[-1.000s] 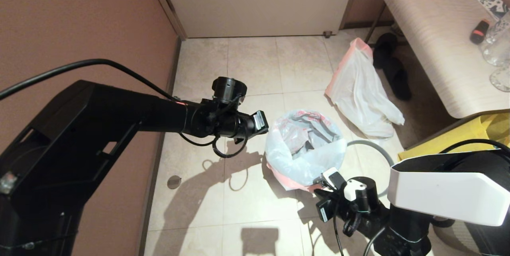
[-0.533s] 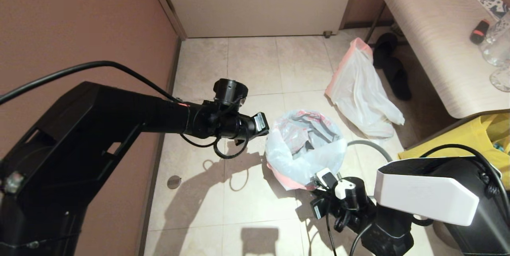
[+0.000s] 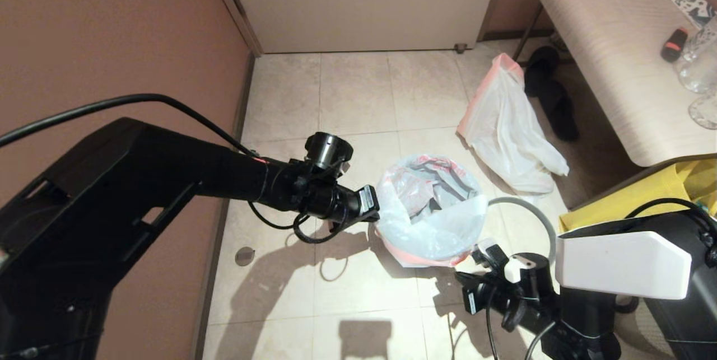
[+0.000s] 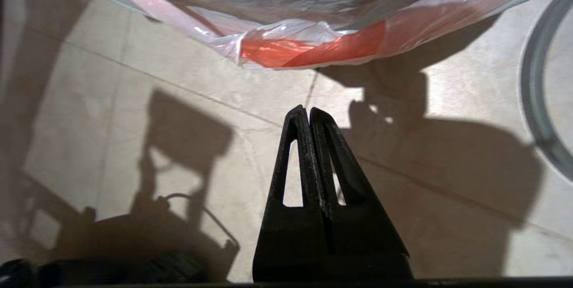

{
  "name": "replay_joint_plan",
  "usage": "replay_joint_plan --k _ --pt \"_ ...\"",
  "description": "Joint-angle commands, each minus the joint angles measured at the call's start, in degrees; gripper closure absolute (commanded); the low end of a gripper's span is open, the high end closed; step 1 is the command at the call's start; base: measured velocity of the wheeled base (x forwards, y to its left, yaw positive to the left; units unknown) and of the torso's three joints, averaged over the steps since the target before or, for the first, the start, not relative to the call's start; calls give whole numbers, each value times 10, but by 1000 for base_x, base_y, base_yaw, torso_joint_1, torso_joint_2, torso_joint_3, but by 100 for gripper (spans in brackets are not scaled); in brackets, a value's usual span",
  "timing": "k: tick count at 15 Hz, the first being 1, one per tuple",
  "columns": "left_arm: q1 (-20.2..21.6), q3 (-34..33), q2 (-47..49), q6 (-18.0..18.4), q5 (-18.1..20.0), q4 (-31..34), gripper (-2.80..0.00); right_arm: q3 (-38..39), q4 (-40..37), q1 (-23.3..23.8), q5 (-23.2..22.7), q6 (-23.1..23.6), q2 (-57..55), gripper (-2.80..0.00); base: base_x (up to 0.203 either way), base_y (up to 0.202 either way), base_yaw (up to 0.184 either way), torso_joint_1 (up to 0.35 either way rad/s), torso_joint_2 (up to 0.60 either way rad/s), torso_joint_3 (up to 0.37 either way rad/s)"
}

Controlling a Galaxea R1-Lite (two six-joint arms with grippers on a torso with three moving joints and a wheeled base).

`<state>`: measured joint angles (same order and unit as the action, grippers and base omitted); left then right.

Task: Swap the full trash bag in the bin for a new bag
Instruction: Put the new garbage bag on the trash can

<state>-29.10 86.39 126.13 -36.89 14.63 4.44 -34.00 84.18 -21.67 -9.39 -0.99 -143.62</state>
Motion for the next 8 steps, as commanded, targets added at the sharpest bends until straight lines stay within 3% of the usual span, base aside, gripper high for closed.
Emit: replay_joint_plan --k 1,3,5,6,8 --pt "-12 -60 -30 -3 1 -17 0 11 7 8 -22 -13 9 0 0 0 0 0 0 0" --pt "-34 -151 -42 -3 8 -101 0 11 14 34 -79 -26 14 0 0 0 0 0 0 0" --pt "-64 -206 -25 1 12 -256 0 13 43 57 -137 -81 28 0 0 0 0 0 0 0" --pt "-76 -220 -6 9 14 -286 0 14 54 64 -156 -111 36 0 0 0 0 0 0 0" --pt "-94 -197 36 23 10 -290 0 26 57 86 -241 -179 63 0 0 0 0 0 0 0"
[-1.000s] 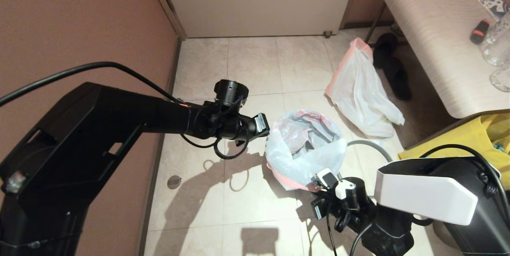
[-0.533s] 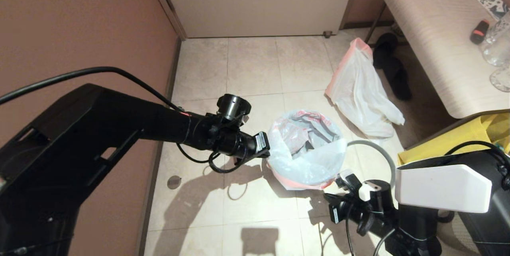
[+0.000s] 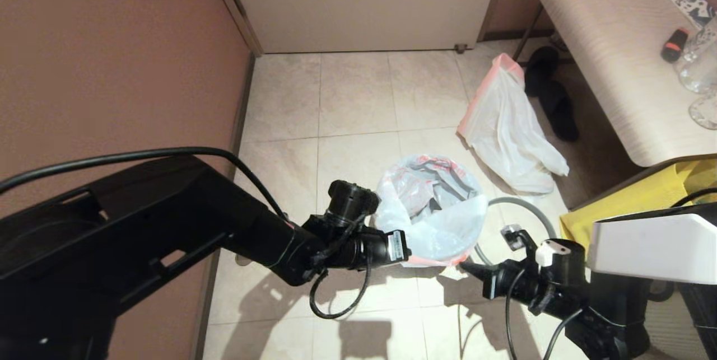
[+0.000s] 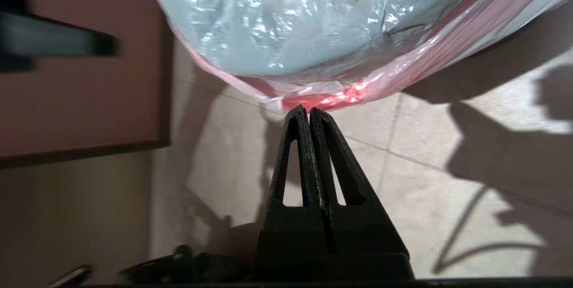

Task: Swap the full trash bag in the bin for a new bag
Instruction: Put the new garbage bag on the trash can

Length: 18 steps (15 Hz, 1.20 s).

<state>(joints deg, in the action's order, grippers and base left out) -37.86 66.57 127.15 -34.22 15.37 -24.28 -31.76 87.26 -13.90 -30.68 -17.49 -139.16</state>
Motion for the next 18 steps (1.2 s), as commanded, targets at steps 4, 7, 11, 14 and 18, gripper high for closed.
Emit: replay_joint_plan --k 4,7,11,14,18 --pt "-14 84 90 24 -47 1 0 14 27 42 -111 -66 44 0 0 0 0 0 0 0" --pt "-11 125 105 60 -82 11 0 22 27 50 -143 -66 49 0 0 0 0 0 0 0" --pt "-8 115 114 75 -106 28 0 21 27 49 -142 -64 47 0 0 0 0 0 0 0" --pt "-10 74 71 75 -107 24 0 20 27 48 -142 -63 45 0 0 0 0 0 0 0" --pt "-15 55 49 73 -106 20 0 20 27 48 -142 -61 43 0 0 0 0 0 0 0"
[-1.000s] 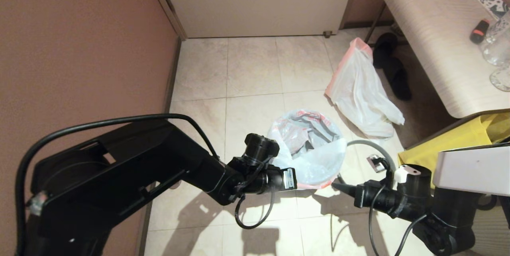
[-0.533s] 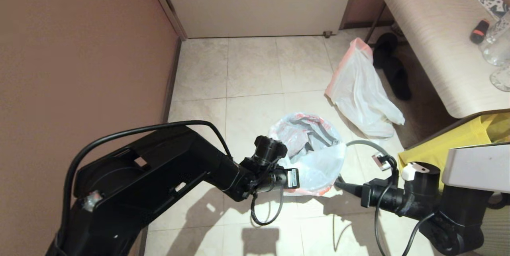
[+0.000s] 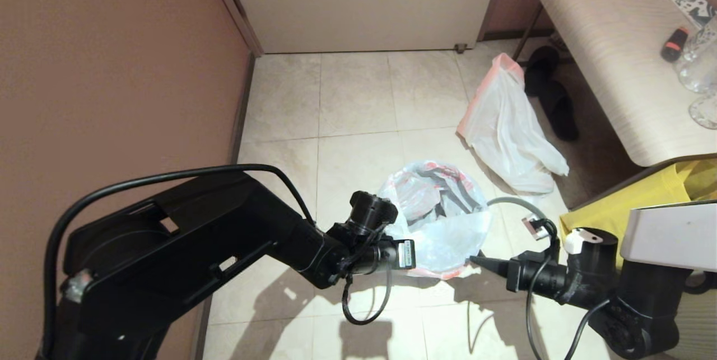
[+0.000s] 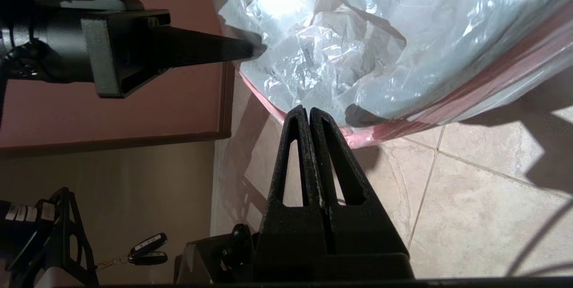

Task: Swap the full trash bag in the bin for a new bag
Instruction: Put the new garbage bag on the trash can

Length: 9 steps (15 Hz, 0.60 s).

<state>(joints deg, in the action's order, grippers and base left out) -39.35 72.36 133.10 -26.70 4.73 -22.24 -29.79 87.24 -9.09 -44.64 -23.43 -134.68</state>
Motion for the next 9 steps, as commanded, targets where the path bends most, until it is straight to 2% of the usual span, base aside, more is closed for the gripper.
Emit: replay_joint_plan --k 1,9 --pt "-2 -9 -11 -1 0 -1 0 0 27 0 -2 -1 -2 0 0 0 0 0 0 0" --pt "-2 -37 -13 2 -1 -2 0 -1 27 -4 1 8 -7 0 0 0 0 0 0 0"
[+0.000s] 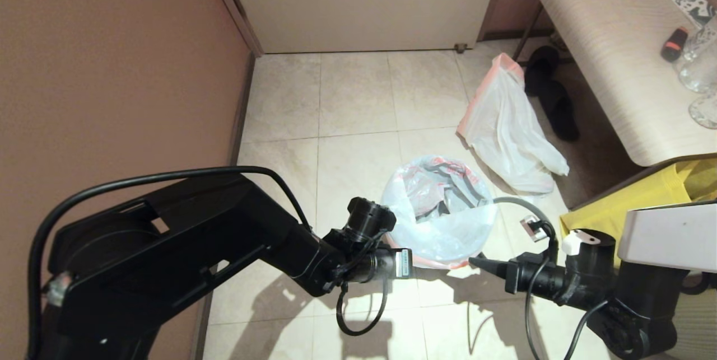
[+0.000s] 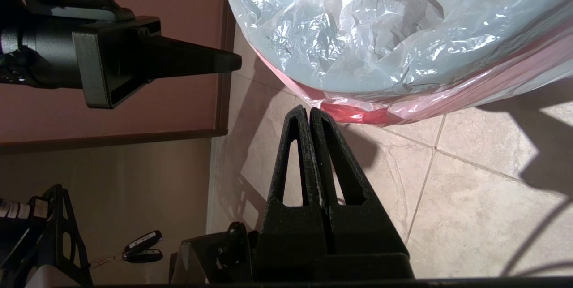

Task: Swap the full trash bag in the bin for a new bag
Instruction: Put the new garbage bag on the trash can

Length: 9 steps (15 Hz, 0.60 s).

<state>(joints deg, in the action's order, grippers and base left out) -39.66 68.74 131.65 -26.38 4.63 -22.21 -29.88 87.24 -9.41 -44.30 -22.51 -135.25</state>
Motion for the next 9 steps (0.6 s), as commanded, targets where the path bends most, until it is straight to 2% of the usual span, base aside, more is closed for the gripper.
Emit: replay_joint_plan --k 1,9 --pt "2 0 2 -2 0 -2 0 0 27 -1 -3 -1 -1 0 0 0 0 0 0 0" --pt "6 4 2 -2 0 -36 0 0 27 -2 -3 3 -3 0 0 0 0 0 0 0"
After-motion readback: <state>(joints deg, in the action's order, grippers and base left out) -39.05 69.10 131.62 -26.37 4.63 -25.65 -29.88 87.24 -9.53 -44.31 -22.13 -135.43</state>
